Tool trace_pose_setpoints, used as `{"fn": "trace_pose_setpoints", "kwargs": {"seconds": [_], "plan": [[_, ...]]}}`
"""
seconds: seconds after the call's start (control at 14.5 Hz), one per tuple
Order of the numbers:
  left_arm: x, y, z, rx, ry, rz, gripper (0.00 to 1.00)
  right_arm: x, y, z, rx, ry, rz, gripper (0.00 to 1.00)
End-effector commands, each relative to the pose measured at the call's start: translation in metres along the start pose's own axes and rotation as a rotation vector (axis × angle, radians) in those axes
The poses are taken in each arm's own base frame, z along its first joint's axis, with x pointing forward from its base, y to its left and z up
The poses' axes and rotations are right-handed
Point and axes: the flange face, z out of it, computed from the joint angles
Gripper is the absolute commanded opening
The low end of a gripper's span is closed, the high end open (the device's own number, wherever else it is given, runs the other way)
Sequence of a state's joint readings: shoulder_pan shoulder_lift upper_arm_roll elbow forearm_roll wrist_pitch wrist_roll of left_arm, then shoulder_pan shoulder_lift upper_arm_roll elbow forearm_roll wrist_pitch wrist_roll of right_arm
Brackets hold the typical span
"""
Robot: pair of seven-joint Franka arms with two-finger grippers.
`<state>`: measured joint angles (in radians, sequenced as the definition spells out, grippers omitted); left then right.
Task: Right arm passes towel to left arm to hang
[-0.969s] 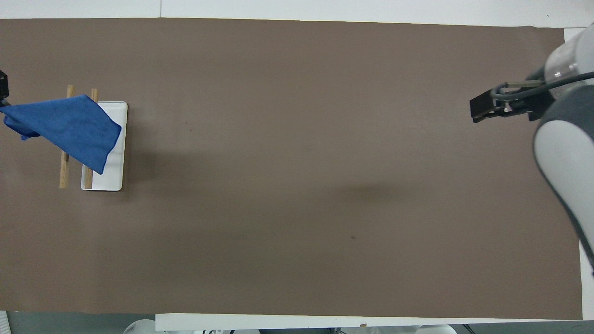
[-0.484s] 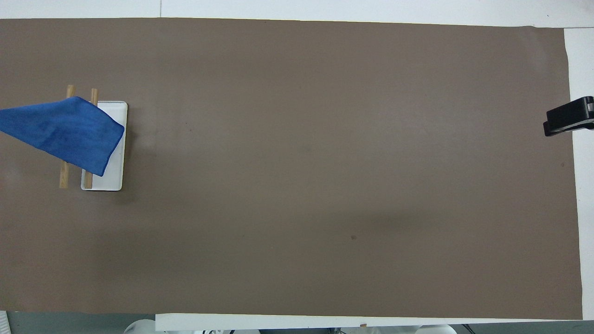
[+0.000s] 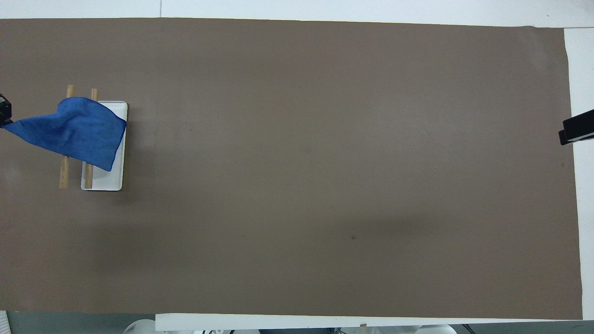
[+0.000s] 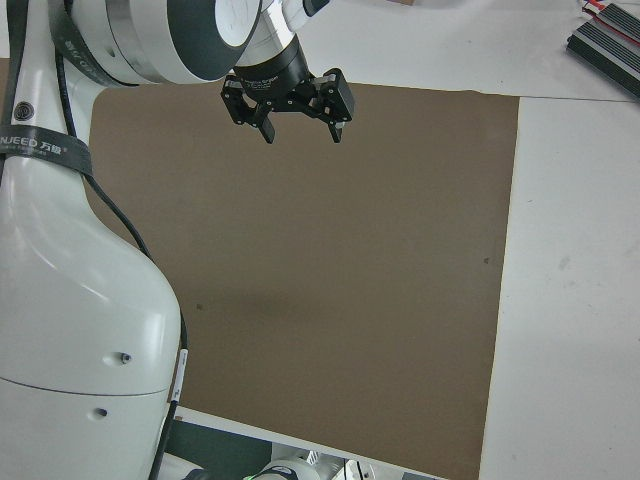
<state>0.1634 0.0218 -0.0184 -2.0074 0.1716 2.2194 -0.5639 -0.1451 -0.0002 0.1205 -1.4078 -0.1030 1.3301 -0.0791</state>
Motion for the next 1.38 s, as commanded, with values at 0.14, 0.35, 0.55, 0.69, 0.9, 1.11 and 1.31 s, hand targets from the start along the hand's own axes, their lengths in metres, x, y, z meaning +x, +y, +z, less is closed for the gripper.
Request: {"fn": "trace_pose_setpoints", "kwargs": {"seconds": [0.14,0.35,0.55,0.69,0.9,1.11,1.31], "plan": [[-0.008,-0.019,0.015,0.021,-0.009,-0.011,0.97,-0.002,0.002,0.008,-0.001,-0.024,-0.014,1.00],[0.000,-0.007,-0.002,0.003,0.018,-0.022,1.00,-0.004,0.004,0.009,0.002,-0.038,-0.010,1.00],[-0.007,-0.008,-0.032,0.030,-0.014,0.009,1.00,-0.008,0.008,0.015,0.055,-0.066,-0.002,1.00],[-0.023,0.004,-0.062,0.052,-0.054,0.114,1.00,-0.008,0.008,0.016,0.057,-0.067,-0.002,1.00],[-0.037,0.020,-0.112,0.089,-0.168,0.275,1.00,-0.009,0.006,0.016,0.071,-0.068,-0.038,1.00],[-0.048,0.036,-0.149,0.055,-0.220,0.318,1.00,-0.008,0.010,0.017,0.101,-0.060,-0.040,1.00],[-0.055,0.054,-0.190,-0.003,-0.247,0.480,1.00,-0.011,0.013,0.021,0.102,-0.071,-0.030,1.00]]}}
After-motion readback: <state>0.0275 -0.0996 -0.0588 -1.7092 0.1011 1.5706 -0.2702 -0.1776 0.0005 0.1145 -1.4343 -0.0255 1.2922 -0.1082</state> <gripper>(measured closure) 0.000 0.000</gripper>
